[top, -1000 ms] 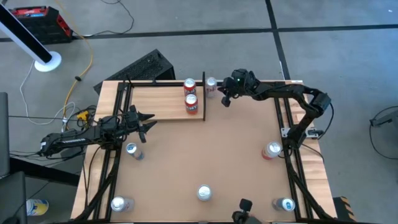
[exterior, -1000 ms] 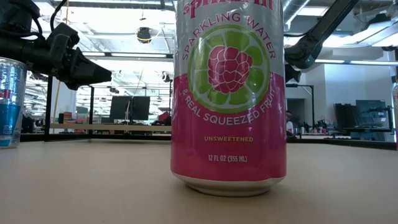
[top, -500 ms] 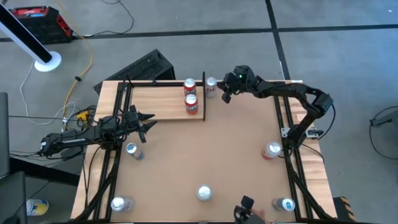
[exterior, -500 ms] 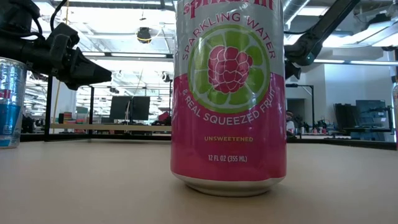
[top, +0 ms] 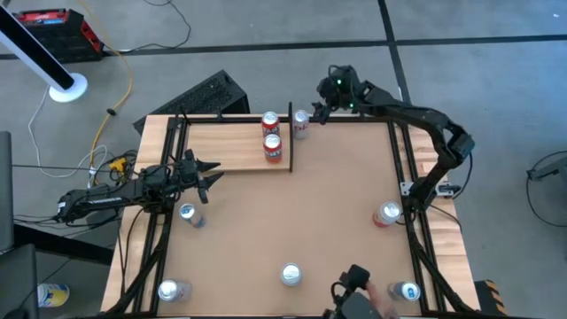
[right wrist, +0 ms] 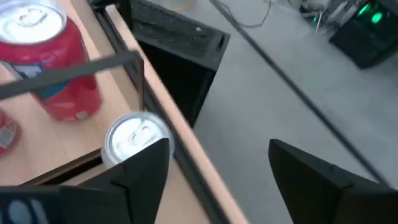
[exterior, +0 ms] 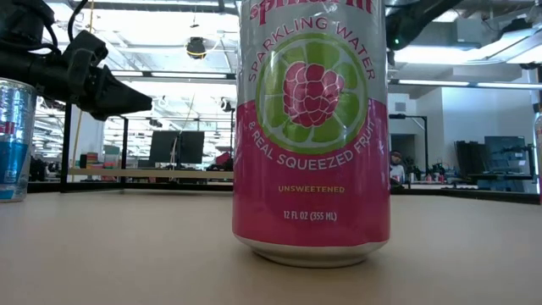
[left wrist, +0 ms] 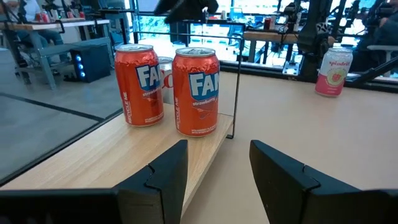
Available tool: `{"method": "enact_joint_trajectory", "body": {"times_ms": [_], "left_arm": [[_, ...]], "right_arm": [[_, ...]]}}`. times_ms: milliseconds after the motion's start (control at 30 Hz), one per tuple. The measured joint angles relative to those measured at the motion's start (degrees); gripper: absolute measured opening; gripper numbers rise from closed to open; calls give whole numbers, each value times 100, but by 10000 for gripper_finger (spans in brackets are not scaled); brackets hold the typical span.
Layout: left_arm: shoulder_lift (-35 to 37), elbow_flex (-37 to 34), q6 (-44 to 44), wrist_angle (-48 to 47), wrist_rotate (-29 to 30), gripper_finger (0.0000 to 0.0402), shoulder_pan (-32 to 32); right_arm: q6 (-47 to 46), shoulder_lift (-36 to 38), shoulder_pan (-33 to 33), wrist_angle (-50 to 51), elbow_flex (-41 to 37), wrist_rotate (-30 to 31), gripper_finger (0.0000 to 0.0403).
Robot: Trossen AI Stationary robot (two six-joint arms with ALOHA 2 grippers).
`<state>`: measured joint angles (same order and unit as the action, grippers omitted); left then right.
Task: Place canned beverage on shelf
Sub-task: Put the top-red silver soda can on the shelf
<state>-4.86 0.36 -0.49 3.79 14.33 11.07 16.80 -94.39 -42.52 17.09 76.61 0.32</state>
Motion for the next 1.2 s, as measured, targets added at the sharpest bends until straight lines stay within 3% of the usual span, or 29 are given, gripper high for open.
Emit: {"method": "enact_joint_trajectory", "body": {"times_ms": [300, 800, 967, 1067, 1200], "left_arm": [[-2, 1, 130, 0, 0, 158, -2], [-2, 0, 129, 0, -15, 158, 0], [-2, 2, 125, 0, -16, 158, -1], [0, 0, 154, 0, -16, 158, -2], [-2, 2, 155, 0, -17, 158, -2]], "right_arm": [[561, -2, 0, -2, 355, -33, 311], [310, -2, 462, 656, 357, -31, 311], [1081, -4, 661, 896, 360, -50, 311], [2015, -11, 647, 1062, 358, -577, 311], [2348, -148, 204, 1011, 457, -1663, 311]]}}
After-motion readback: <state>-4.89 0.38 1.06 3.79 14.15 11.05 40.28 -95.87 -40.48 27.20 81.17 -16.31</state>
